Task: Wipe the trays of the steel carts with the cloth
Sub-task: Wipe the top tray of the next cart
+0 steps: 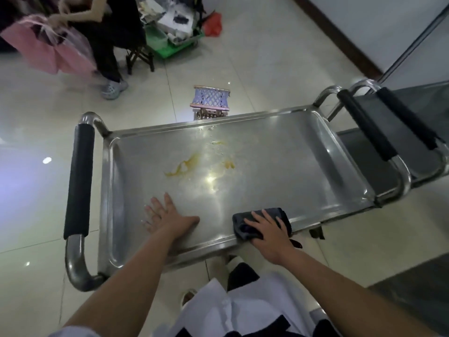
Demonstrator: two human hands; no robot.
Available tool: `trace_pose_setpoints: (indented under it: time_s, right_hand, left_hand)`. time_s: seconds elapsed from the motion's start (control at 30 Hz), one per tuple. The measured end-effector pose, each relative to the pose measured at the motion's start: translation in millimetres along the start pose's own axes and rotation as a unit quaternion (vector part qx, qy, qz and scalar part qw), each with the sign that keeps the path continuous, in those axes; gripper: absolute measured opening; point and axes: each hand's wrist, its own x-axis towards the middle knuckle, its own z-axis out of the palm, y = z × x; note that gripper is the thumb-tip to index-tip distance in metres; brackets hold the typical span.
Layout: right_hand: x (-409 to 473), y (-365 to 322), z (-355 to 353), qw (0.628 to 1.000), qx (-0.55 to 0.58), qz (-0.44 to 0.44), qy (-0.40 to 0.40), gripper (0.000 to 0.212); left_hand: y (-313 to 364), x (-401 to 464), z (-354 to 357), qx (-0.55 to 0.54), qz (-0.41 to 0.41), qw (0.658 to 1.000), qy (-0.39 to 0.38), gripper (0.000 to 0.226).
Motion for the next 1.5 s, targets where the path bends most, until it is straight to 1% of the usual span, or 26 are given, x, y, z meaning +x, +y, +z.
trace_pose_setpoints:
  time_s: [0.1,0.2,0.23,0.3,0.33,0.4,0.43,0.47,0.57,0.6,0.67,0.73,0.8,0.83,0.9,1.0,1.07,1.13,1.2,1.37,1.5]
  right_hand:
    - [-10,-7,1,0.999,0.009,-0.005,-0.03,0.053]
    - [-11,-8,-4,0.998,0.038,0.021,-0.046,0.049]
    - [-10,-9,-8,0.997,0.054,0.04,-0.042,0.048]
    - [-6,-10,-14,0.989,0.121,0.082,0.003,0.043]
    - [-3,-12,-18,0.979,0.171,0.109,0.03,0.045]
    - [8,-12,-26,0.946,0.268,0.168,0.069,0.066]
    - [15,-10,-30,0.933,0.297,0.185,0.084,0.076]
    - [25,-8,-35,0.922,0.325,0.191,0.094,0.077]
    - [62,-7,-59,0.876,0.413,0.21,0.134,0.048]
    - [75,-7,-68,0.866,0.423,0.219,0.151,0.04]
    - [105,-8,-85,0.861,0.415,0.232,0.182,0.03]
    - [139,-7,-102,0.876,0.363,0.238,0.208,0.029]
    - [176,-9,-122,0.899,0.298,0.222,0.23,0.026]
    - [196,-10,-131,0.909,0.257,0.214,0.247,0.028]
    - [234,-18,-149,0.929,0.182,0.196,0.254,0.037]
    - [281,-33,-158,0.961,0.1,0.139,0.219,0.043]
    - [304,-44,-155,0.978,0.053,0.066,0.191,0.049]
    - [315,-55,-151,0.986,0.033,-0.008,0.163,0.054]
    - [316,-56,-146,0.988,0.03,-0.051,0.144,0.052]
    - [291,-41,-146,0.991,0.04,-0.092,0.085,0.048]
    - [239,-24,-121,0.992,0.041,-0.096,0.072,0.049]
  left_hand:
    - [-4,-7,-5,0.007,0.011,1.0,-0.017,0.131]
    - [-7,-10,-7,0.012,0.021,1.0,-0.02,0.132]
    - [-7,-10,-8,0.01,0.023,0.999,-0.022,0.132]
    - [-7,-10,-8,0.011,0.026,0.999,-0.023,0.131]
    - [-7,-10,-7,0.014,0.026,0.999,-0.021,0.131]
    - [-7,-10,-6,0.013,0.032,0.999,-0.021,0.13]
    - [-7,-10,-6,0.011,0.036,0.999,-0.021,0.13]
    - [-8,-9,-4,0.012,0.04,0.999,-0.02,0.129]
    - [-11,-9,0,0.022,0.046,0.999,-0.018,0.127]
    - [-12,-9,1,0.026,0.046,0.999,-0.014,0.126]
    - [-13,-8,4,0.035,0.042,0.998,-0.005,0.125]
    - [-13,-5,4,0.035,0.034,0.999,-0.02,0.126]
    - [-12,1,5,0.033,0.029,0.999,-0.022,0.129]
    - [-12,4,6,0.032,0.026,0.999,-0.022,0.13]
    - [-13,9,8,0.03,0.023,0.999,-0.019,0.13]
    - [-14,12,10,0.037,0.015,0.999,-0.016,0.13]
    - [-14,13,11,0.042,0.003,0.999,-0.011,0.131]
    - [-14,13,12,0.037,-0.005,0.999,-0.006,0.131]
    - [-14,12,12,0.029,-0.008,1.0,-0.003,0.131]
    - [-12,11,10,0.022,-0.003,1.0,0.002,0.132]
    - [-12,7,11,0.012,0.003,1.0,0.012,0.131]
